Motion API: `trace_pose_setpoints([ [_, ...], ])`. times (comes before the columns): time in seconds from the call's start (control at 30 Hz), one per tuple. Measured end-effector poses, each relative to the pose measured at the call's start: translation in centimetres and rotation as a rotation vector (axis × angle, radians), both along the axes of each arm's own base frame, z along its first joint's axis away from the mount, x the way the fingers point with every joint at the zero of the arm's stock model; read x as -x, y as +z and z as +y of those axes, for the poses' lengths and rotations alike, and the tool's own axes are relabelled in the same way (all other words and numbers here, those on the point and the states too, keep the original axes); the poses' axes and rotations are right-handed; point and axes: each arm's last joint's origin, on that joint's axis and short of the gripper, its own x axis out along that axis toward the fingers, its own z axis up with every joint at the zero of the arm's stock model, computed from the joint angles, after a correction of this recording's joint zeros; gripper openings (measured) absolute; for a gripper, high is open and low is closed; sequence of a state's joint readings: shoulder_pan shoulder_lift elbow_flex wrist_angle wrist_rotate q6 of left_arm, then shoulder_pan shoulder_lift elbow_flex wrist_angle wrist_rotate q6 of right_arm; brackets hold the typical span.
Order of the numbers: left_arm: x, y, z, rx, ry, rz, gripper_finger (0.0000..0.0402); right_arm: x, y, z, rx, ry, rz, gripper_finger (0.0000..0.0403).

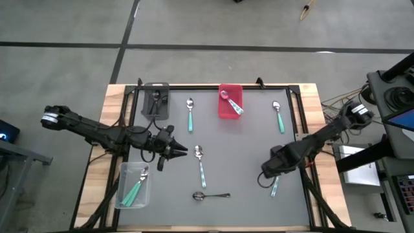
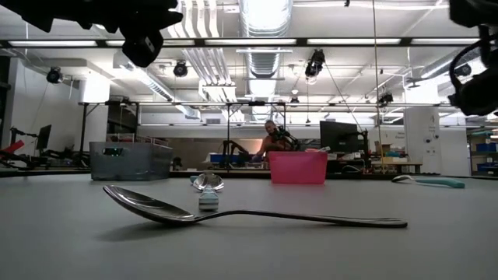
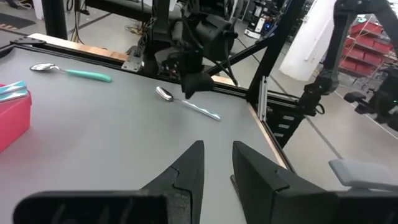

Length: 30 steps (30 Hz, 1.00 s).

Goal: Sort silverware by color (type)
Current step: Put the white green spoon into the red bin

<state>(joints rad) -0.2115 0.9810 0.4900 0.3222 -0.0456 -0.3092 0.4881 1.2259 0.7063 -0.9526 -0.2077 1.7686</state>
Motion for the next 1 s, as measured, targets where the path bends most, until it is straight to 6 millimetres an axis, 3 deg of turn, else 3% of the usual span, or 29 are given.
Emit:
trace_pose_setpoints([
  [0.23, 0.0, 0.0, 0.0, 0.0, 0.0, 0.001, 0.0066, 1.9, -0.9, 0.4, 0.001, -0.109, -0.036, 0.0139],
  [0.67, 0.0, -0.1, 0.0, -0.001, 0.0, 0.002, 0.0066, 0.9, -3.6, 1.4, 0.048, -0.117, -0.051, 0.0133],
  [1.0, 0.0, 0.0, 0.0, -0.001, 0.0, 0.001, 0.0066, 0.2, -4.1, 2.0, 0.064, -0.058, -0.036, 0.0033],
])
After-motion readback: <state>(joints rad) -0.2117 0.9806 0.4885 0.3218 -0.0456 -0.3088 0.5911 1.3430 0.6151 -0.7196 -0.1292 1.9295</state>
